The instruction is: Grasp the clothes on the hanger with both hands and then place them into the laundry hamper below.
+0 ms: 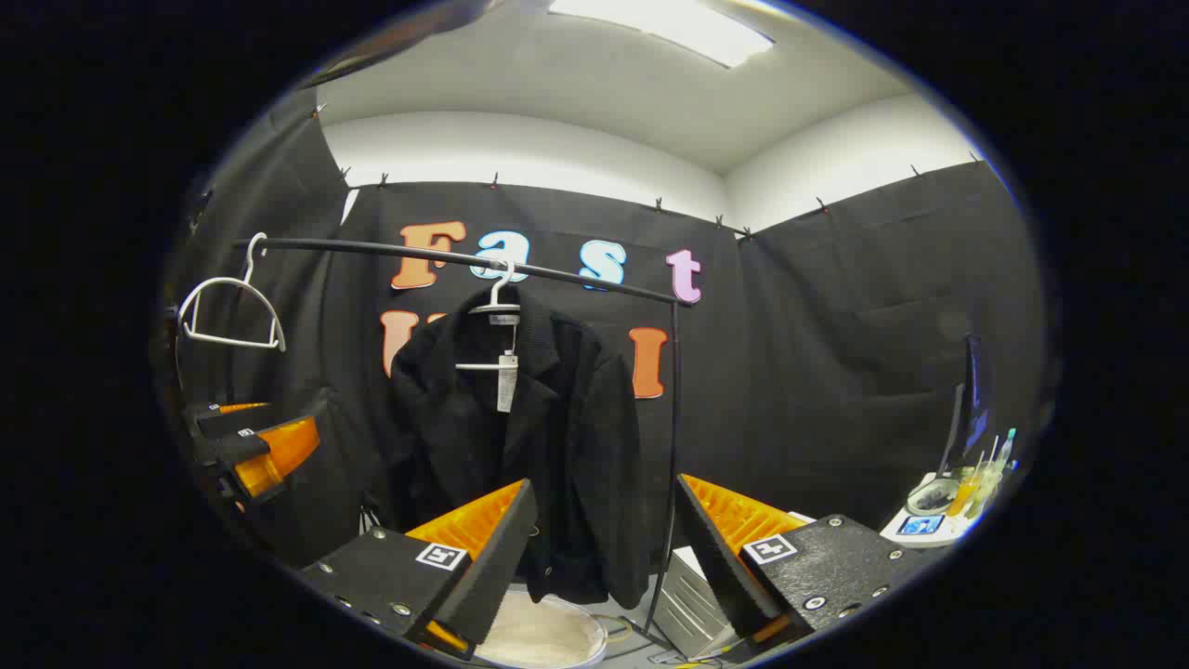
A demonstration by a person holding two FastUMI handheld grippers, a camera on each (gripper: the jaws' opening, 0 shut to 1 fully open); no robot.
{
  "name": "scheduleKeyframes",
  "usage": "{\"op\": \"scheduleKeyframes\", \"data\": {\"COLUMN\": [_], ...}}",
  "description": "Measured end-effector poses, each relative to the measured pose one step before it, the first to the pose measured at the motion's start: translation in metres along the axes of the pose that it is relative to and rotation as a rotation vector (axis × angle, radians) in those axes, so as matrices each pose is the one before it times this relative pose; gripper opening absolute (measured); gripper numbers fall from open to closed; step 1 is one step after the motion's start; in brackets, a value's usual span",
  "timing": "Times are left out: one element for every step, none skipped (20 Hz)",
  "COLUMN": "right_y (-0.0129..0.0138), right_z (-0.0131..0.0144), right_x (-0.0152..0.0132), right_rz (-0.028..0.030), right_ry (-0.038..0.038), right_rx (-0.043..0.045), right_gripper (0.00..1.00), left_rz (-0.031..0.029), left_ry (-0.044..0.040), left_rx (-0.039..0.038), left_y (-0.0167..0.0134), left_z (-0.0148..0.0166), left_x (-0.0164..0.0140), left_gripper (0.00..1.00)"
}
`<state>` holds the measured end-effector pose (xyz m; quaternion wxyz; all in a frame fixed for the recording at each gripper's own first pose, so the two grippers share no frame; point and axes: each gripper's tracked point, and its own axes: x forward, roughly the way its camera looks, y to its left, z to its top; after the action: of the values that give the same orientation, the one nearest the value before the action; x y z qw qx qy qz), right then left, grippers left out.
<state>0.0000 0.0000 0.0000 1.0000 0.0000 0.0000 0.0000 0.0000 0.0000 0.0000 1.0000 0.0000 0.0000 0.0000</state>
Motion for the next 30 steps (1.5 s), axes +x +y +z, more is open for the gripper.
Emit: {"op": "scheduleKeyframes", "data": {"right_y": [0.0028,-0.00129,-0.00055,0.00116,-0.00132,-0.00299,-0.00126,-0.00283,-0.00019,0.00001,0.00041,0.00044,0.00033,0.00128,0.00191,0.00269,0.00258,0.00126,-0.00127,0.00053,0.00035,-0.00091,-0.00113,0.00099,0.0041,0.00485,0.00298,0.00321,0.00595,0.00817], "right_z": [0.00148,0.00194,-0.00004,0.00194,0.00298,0.00097,-0.00022,-0.00208,-0.00182,-0.00131,-0.00185,-0.00112,-0.00064,-0.00073,-0.00004,-0.00243,-0.00458,0.00016,-0.00015,-0.00001,0.0002,0.00082,-0.00009,-0.00244,-0.00052,0.00119,-0.00167,-0.0033,-0.00188,0.00005], "right_x": [-0.00369,0.00034,-0.00078,-0.00152,0.00086,0.00314,0.00205,0.00372,0.00406,0.00547,0.004,0.00235,0.00236,0.00258,0.00197,0.00241,0.00075,0.00059,0.00151,-0.00053,0.00087,0.00201,0.00172,0.00004,-0.00051,0.00274,0.00264,0.00418,0.00466,0.00658], "right_rz": [-0.016,-0.01779,-0.01196,-0.00168,-0.0011,0.00466,0.0048,0.0049,0.00939,0.01395,0.01744,0.01967,0.0167,0.01647,0.01589,0.01481,0.01027,0.00025,-0.00949,-0.00182,-0.00422,-0.0064,-0.00908,-0.0015,0.00978,0.01058,0.0072,0.0065,0.01536,0.02073], "right_ry": [-0.00709,-0.00105,0.01103,-0.00316,-0.01126,-0.00394,-0.00175,-0.00006,0.00046,0.00216,0.00113,-0.00029,-0.00176,-0.00447,-0.00156,0.009,0.01779,0.00496,0.00489,0.00009,-0.00588,-0.00817,0.0009,0.01065,-0.00025,-0.00337,0.00301,0.00885,0.00643,0.00384], "right_rx": [0.01157,0.00685,0.00563,0.00127,-0.00097,-0.00029,0.0005,0.00137,0.00247,0.00262,0.00106,-0.00291,-0.01117,-0.01297,-0.00743,-0.00034,0.00541,0.00589,0.00598,0.00244,-0.00633,-0.00969,-0.00708,0.00084,0.00716,0.0027,-0.0033,-0.00171,0.00606,0.01345], "right_gripper": [0.92,0.92,0.92,0.93,0.92,0.92,0.92,0.92,0.92,0.92,0.92,0.92,0.92,0.92,0.96,0.92,0.92,0.92,0.92,0.93,0.92,0.92,0.92,0.92,0.93,0.92,0.92,0.92,0.92,0.92], "left_rz": [-0.01361,-0.00775,-0.00624,-0.01067,-0.00293,0.00541,0.01273,0.01473,0.00956,0.01081,0.01719,0.01617,0.01513,0.01654,0.00829,0.00057,-0.00467,-0.00606,-0.00342,-0.00888,-0.00752,0.00142,0.0061,0.00209,-0.00029,0.00121,0.00494,0.00021,-0.00221,0.00013], "left_ry": [-0.00511,0.00127,0.02261,0.0154,-0.00186,-0.01499,-0.00783,0.00182,0.00151,-0.00039,-0.00364,-0.00609,-0.00407,0.00043,0.00517,0.00606,0.0051,-0.00567,0.00332,-0.00174,-0.01065,-0.01327,0.00036,0.00885,-0.00404,-0.00721,-0.00176,0.00436,0.00127,-0.00352], "left_rx": [0.00385,-0.00302,-0.00843,-0.01564,-0.01803,-0.00738,-0.0064,0.00181,0.00082,0.00014,0.005,0.01094,0.01769,0.01638,0.00435,-0.00797,-0.00932,-0.00828,-0.00371,-0.0035,-0.0027,0.00057,0.00402,0.00376,-0.00081,-0.00079,0.00285,0.00402,0.00178,-0.00081], "left_y": [0.00306,0.001,-0.00082,-0.00281,-0.00239,0.00089,-0.00056,-0.00057,-0.00221,-0.00128,0.00018,0.00078,0.0001,0.00094,-0.00116,-0.00149,-0.00197,-0.0016,0.00035,0.00036,0.00007,0.00263,0.00263,0.0012,-0.00052,0.00052,0.00144,0.00077,-0.00003,0.00089], "left_z": [-0.00081,-0.00091,-0.00505,-0.00321,0.00113,0.0043,0.00155,0.00173,0.0001,0.00109,0.00128,0.00121,0.00069,-0.00016,-0.00172,-0.0016,-0.00159,0.00145,0.00004,0.00053,0.00221,0.00209,-0.00044,-0.00313,-0.00061,0.00082,-0.00195,-0.00145,-0.00142,0.00086], "left_x": [0.00044,0.00256,0.00211,0.00191,0.00158,0.00225,0.00461,0.00086,0.00066,-0.00039,-0.00022,-0.00093,-0.00145,-0.00212,-0.00015,-0.00128,-0.0009,0.00144,0.00187,0.00051,0.00186,0.00206,0.00349,0.00177,0.00025,0.00093,0.00214,0.00101,0.00093,0.00041], "left_gripper": [0.94,0.96,0.98,1.0,0.96,0.94,0.93,0.96,0.96,1.0,0.96,1.0,0.97,0.97,0.96,0.96,1.0,1.0,1.0,0.96,0.96,0.96,0.93,0.93,1.0,0.97,1.0,0.96,1.0,1.0]}}
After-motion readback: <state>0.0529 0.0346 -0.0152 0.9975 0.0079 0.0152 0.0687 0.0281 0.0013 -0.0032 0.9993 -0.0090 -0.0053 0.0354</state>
